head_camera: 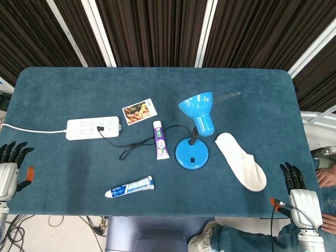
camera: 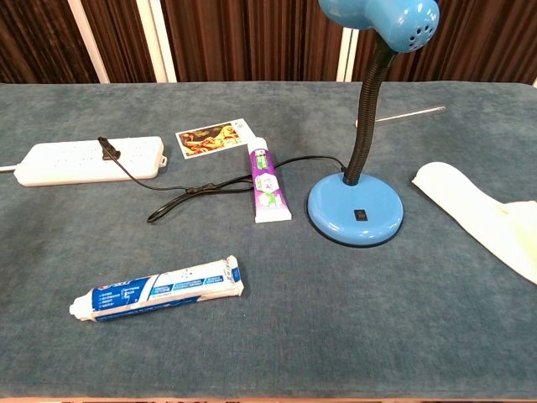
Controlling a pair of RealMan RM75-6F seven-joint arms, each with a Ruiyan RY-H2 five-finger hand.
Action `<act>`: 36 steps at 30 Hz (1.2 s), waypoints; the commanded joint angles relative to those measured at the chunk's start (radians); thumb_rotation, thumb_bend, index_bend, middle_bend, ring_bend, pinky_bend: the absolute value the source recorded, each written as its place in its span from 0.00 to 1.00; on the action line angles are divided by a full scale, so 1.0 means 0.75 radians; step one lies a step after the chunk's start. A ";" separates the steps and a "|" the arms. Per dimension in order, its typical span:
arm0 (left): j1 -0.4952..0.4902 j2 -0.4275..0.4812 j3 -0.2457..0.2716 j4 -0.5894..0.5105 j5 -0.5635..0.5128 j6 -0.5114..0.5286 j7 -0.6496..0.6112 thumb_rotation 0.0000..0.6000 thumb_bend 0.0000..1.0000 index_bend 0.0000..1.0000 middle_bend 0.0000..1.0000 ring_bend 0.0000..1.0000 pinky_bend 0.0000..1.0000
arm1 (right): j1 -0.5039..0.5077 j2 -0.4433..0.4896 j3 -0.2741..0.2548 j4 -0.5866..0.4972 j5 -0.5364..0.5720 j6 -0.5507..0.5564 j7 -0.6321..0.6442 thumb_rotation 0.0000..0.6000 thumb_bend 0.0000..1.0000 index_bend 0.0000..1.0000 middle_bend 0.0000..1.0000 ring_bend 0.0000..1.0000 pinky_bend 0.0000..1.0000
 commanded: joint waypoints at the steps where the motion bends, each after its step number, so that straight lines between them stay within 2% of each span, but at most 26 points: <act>1: -0.001 -0.002 0.001 0.003 0.000 -0.003 0.003 1.00 0.53 0.22 0.10 0.01 0.00 | -0.002 -0.006 0.005 0.006 -0.002 0.004 -0.001 1.00 0.24 0.00 0.07 0.05 1.00; 9: -0.001 -0.003 0.001 0.000 0.001 -0.001 0.003 1.00 0.53 0.22 0.10 0.01 0.00 | -0.002 -0.013 0.000 0.006 -0.040 0.015 0.025 1.00 0.24 0.00 0.07 0.11 1.00; 11: 0.000 -0.003 -0.001 -0.001 0.002 0.002 0.001 1.00 0.53 0.22 0.10 0.01 0.00 | -0.001 -0.014 -0.009 0.000 -0.057 0.014 0.031 1.00 0.28 0.00 0.07 0.14 1.00; 13: 0.000 -0.005 -0.004 0.002 0.006 0.008 0.000 1.00 0.53 0.22 0.10 0.01 0.00 | 0.008 -0.009 -0.021 -0.018 -0.078 -0.004 0.024 1.00 0.35 0.00 0.07 0.20 1.00; 15: 0.000 -0.008 -0.006 0.005 0.009 0.013 -0.003 1.00 0.53 0.22 0.10 0.01 0.00 | 0.034 0.007 -0.036 -0.048 -0.104 -0.051 -0.015 1.00 0.36 0.00 0.09 0.26 1.00; 19: 0.000 -0.011 -0.007 0.008 0.011 0.017 -0.006 1.00 0.53 0.22 0.10 0.01 0.00 | 0.114 0.036 -0.022 -0.142 -0.121 -0.173 -0.115 1.00 0.39 0.00 0.24 0.43 1.00; 22: 0.001 -0.012 -0.009 0.009 0.013 0.021 -0.009 1.00 0.53 0.22 0.10 0.01 0.00 | 0.175 0.023 0.027 -0.221 -0.071 -0.258 -0.187 1.00 0.44 0.00 0.40 0.54 1.00; 24: 0.001 -0.012 -0.009 0.010 0.012 0.021 -0.011 1.00 0.53 0.21 0.10 0.01 0.00 | 0.218 0.003 0.059 -0.262 -0.014 -0.330 -0.245 1.00 0.47 0.00 0.46 0.58 1.00; 30: 0.000 -0.011 -0.011 0.010 0.006 0.017 -0.018 1.00 0.53 0.21 0.10 0.01 0.00 | 0.334 -0.058 0.113 -0.336 0.173 -0.541 -0.392 1.00 0.51 0.00 0.50 0.63 1.00; 36: -0.001 -0.010 -0.011 0.009 0.004 0.011 -0.018 1.00 0.53 0.21 0.10 0.01 0.00 | 0.422 -0.159 0.129 -0.348 0.318 -0.656 -0.574 1.00 0.53 0.00 0.55 0.66 1.00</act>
